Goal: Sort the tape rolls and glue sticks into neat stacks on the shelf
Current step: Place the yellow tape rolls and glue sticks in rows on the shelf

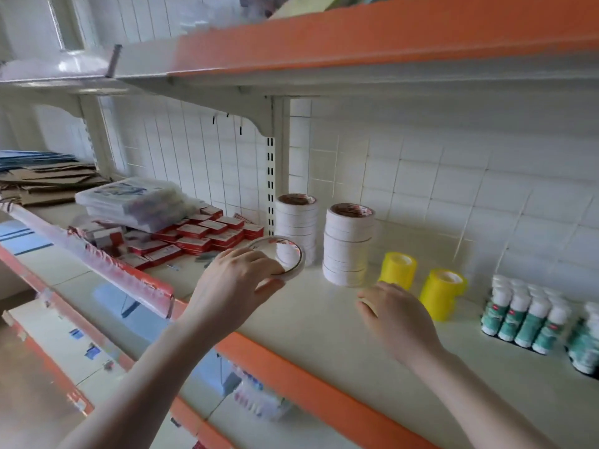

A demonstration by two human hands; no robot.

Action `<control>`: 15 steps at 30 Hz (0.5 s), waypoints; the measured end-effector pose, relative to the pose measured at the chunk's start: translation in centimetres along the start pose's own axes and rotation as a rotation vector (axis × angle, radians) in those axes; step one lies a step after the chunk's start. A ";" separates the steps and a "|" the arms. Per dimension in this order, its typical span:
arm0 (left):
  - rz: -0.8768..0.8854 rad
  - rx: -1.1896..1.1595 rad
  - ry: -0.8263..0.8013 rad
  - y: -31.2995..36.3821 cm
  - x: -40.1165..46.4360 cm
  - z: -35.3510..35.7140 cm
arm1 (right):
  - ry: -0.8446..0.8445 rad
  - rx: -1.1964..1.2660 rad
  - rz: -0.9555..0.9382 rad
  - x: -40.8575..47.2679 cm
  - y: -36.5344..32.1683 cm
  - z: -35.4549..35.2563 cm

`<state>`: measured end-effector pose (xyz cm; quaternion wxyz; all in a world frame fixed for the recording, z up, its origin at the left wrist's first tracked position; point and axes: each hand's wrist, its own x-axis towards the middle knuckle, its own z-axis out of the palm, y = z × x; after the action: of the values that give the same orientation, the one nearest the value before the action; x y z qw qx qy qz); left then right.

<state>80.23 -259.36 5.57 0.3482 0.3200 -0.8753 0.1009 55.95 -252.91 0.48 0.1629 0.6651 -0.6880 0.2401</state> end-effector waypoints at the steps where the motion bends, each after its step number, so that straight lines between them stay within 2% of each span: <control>1: 0.007 -0.004 0.014 -1.0 0.3 -0.1 | -0.016 -0.033 -0.005 0.6 -0.8 0.4; 8: 0.085 -0.004 0.069 -5.7 4.3 1.1 | -0.022 -0.123 -0.019 4.6 -3.7 3.3; 15: 0.038 -0.060 0.045 -8.7 9.9 2.9 | -0.071 -0.097 -0.038 7.8 -4.2 5.1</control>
<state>78.69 -272.09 9.72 0.3751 0.2905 -0.8759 0.0885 60.15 -262.19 0.96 0.1748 0.6774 -0.6915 0.1797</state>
